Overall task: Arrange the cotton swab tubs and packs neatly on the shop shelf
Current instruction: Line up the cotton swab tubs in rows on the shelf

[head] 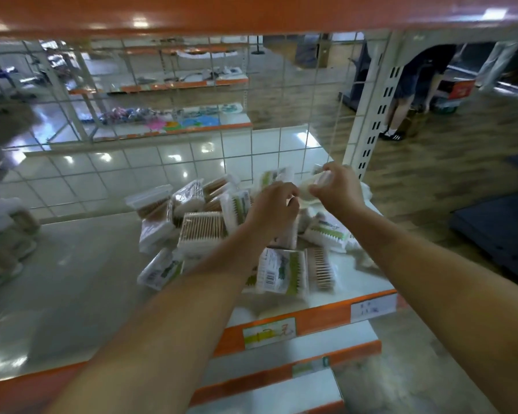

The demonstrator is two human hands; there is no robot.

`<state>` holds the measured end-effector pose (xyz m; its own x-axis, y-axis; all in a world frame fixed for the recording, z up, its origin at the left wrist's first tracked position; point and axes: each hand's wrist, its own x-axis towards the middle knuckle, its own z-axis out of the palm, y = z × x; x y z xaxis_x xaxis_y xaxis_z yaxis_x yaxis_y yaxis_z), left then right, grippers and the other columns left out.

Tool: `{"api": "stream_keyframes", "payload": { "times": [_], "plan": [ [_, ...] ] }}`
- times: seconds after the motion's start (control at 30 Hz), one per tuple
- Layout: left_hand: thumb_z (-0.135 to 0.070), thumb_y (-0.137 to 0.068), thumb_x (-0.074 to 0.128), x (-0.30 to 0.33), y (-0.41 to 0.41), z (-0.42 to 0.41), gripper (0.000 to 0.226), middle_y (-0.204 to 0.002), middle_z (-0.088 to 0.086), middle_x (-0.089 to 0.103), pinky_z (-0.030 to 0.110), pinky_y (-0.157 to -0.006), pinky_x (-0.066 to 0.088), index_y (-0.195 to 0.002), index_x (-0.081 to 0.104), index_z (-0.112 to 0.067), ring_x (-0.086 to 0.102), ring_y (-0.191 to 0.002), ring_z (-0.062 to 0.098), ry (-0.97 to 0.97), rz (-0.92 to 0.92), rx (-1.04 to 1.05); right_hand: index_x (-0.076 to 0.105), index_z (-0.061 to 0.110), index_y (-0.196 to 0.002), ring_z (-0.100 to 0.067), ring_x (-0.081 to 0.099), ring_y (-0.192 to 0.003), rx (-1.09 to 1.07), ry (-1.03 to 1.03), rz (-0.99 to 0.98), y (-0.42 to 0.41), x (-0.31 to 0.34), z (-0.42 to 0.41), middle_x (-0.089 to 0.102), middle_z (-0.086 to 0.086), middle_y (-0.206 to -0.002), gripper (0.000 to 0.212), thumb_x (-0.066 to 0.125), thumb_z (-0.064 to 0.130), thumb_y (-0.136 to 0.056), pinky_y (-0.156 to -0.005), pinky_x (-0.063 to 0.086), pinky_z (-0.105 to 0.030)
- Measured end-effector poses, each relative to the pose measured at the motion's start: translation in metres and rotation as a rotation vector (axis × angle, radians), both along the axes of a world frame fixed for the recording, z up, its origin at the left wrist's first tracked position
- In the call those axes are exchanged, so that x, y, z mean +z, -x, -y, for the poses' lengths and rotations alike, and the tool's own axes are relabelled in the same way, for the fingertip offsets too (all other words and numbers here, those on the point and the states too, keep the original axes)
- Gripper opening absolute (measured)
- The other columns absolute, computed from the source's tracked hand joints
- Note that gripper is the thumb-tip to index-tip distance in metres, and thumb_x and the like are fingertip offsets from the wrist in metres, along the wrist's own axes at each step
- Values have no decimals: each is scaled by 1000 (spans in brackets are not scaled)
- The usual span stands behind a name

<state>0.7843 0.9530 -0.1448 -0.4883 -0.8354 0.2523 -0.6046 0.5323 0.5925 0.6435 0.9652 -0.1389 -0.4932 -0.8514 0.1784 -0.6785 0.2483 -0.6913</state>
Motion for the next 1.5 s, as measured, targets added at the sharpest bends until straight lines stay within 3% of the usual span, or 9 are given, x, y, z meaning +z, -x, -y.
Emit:
{"api": "stream_keyframes", "payload": {
  "times": [0.1, 0.27, 0.43, 0.57, 0.73, 1.1, 1.27, 1.4, 1.5],
  "plan": [
    [-12, -92, 50, 5, -7, -2, 25, -114, 8, 61, 23, -79, 40, -115, 60, -10, 56, -102, 17, 18, -59, 41, 49, 14, -128, -24, 52, -111, -2, 50, 1, -6, 14, -9, 51, -9, -128, 55, 69, 15, -77, -86, 42, -28],
    [-14, -87, 58, 19, -30, 0, 42, -121, 4, 57, 22, -77, 35, -128, 50, -15, 53, -109, 17, -35, -159, 76, 50, 15, -129, -21, 53, -112, 84, 156, -76, -30, 34, -25, 55, -4, -126, 54, 67, 9, -78, -87, 41, -26],
    [-26, -77, 73, 21, -61, 1, 73, -131, 5, 49, 27, -89, 36, -139, 36, -18, 46, -119, 19, -56, -145, 8, 45, 17, -135, -18, 53, -108, 275, 132, -100, -67, 47, -37, 56, -2, -126, 53, 61, 10, -85, -83, 39, -19],
    [-27, -72, 78, 20, -85, -5, 83, -134, 8, 46, 34, -95, 40, -141, 33, -15, 45, -121, 23, -22, -143, -20, 40, 20, -139, -15, 51, -116, 381, 62, -176, -99, 50, -39, 54, 0, -131, 70, 68, 4, -77, -83, 36, -12],
    [-6, -72, 71, 27, -126, -9, 76, -133, 10, 47, 41, -98, 42, -139, 35, -13, 45, -122, 25, 37, -198, -53, 40, 15, -139, -18, 46, -121, 461, 70, -312, -142, 59, -44, 53, -2, -133, 67, 64, 3, -78, -88, 28, -11],
    [-8, -83, 57, 33, -257, 0, 53, -132, 7, 50, 33, -94, 39, -134, 45, -13, 43, -122, 24, 192, 75, 134, 38, 15, -140, -19, 38, -130, 608, 44, -415, -256, 58, -22, 43, -4, -142, 64, 67, 12, -82, -107, 25, -25],
    [-11, -83, 53, 32, -327, 4, 52, -132, 8, 50, 35, -93, 40, -135, 43, -13, 44, -120, 26, 274, 291, 243, 40, 5, -138, -22, 41, -127, 777, 12, -552, -318, 52, -18, 44, -10, -141, 53, 57, 9, -88, -100, 25, -20],
    [-15, -86, 52, 36, -373, 5, 46, -128, 8, 52, 37, -93, 42, -132, 45, -13, 46, -117, 26, 317, 406, 311, 54, -4, -123, -29, 54, -109, 895, 28, -614, -362, 36, -15, 57, -17, -118, 39, 54, 4, -85, -96, 41, -32],
    [-16, -85, 53, 42, -402, 5, 41, -122, 9, 55, 38, -91, 41, -126, 50, -11, 47, -114, 27, 334, 443, 350, 61, 1, -99, -26, 58, -84, 938, 63, -508, -396, 18, -8, 58, -10, -90, 22, 56, 0, -77, -78, 52, -41]
  ]
}}
